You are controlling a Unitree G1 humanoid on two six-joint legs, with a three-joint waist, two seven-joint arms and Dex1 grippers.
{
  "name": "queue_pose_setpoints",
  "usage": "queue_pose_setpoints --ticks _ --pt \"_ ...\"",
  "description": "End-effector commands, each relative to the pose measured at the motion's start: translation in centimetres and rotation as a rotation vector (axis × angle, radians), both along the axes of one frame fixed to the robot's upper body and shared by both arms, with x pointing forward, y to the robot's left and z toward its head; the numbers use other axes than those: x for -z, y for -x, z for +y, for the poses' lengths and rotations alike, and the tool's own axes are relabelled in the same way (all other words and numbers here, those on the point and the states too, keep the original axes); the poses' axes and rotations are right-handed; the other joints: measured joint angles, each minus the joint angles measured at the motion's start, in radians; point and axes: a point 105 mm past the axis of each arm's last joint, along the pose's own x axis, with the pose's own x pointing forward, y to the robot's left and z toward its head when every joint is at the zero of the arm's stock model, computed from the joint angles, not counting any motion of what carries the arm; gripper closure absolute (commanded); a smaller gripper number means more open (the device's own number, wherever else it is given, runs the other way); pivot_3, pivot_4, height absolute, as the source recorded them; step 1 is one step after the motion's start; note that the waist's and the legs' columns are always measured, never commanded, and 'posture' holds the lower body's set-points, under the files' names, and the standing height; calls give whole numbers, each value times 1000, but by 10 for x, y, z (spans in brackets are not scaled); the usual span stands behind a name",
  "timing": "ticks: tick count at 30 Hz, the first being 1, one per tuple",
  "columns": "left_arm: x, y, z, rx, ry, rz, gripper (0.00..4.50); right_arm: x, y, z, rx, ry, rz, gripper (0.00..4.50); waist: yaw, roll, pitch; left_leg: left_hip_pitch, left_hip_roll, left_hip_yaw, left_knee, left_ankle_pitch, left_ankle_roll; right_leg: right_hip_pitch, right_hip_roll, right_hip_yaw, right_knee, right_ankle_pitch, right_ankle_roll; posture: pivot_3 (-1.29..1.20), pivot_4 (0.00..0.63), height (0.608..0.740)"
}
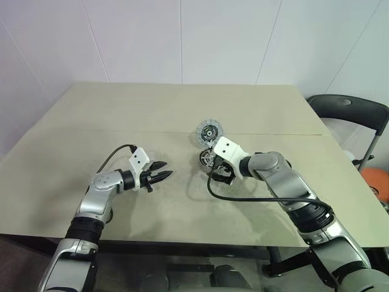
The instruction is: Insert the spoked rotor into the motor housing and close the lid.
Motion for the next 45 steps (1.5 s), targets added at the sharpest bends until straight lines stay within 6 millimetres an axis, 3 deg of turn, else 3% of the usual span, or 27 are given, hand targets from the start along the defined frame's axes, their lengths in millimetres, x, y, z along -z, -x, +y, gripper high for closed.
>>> queue_pose_setpoints --ticks 1,8,11,18,24,29,35,41,45 --pt "-8 -2 -4 15 -12 -37 2560 -5 -5 -5 -10 68 -55 81 0 0 0 0 0 0 0 0 0 0 0 0 0 0 0 0 0 740" --pt "-11 -3 -6 8 -1 -48 2560 13 -10 -20 31 180 -44 81 0 0 0 0 0 0 0 0 0 0 0 0 0 0 0 0 0 740" --pt "-11 -3 -5 2 -3 -52 2560 20 -7 -22 27 195 -39 645 0 0 0 0 0 0 0 0 0 0 0 0 0 0 0 0 0 740" --pt "-14 -5 -6 -5 -2 -63 2560 16 -12 -20 42 185 -68 2965 0 -1 0 1 0 0 1 0 0 1 0 0 0 0 0 0 0 740" --pt "-14 -7 -6 -10 -8 -69 2560 10 -15 -19 45 169 -84 2965 1 -1 0 1 0 0 1 0 0 2 0 0 0 0 0 0 0 740" --pt "-12 -8 -6 -9 -21 -68 2560 -1 -8 -2 -14 79 -62 2965 0 -1 0 1 0 0 1 0 0 1 0 0 0 0 0 0 0 740" --pt "-9 -8 -9 -2 -31 -66 2560 10 1 -2 -49 105 -20 2965 1 0 0 1 0 0 1 0 0 1 0 0 0 0 0 0 0 740" --pt "-9 -10 -8 -5 -36 -71 2560 7 -2 -3 -28 96 -33 4404 2 0 0 0 0 0 0 0 0 1 0 0 0 0 0 0 0 740" --pt "-10 -11 -7 -6 -37 -76 2560 6 -4 -5 -18 112 -46 4474 1 0 0 0 0 0 1 0 0 1 0 0 0 0 0 0 0 740"
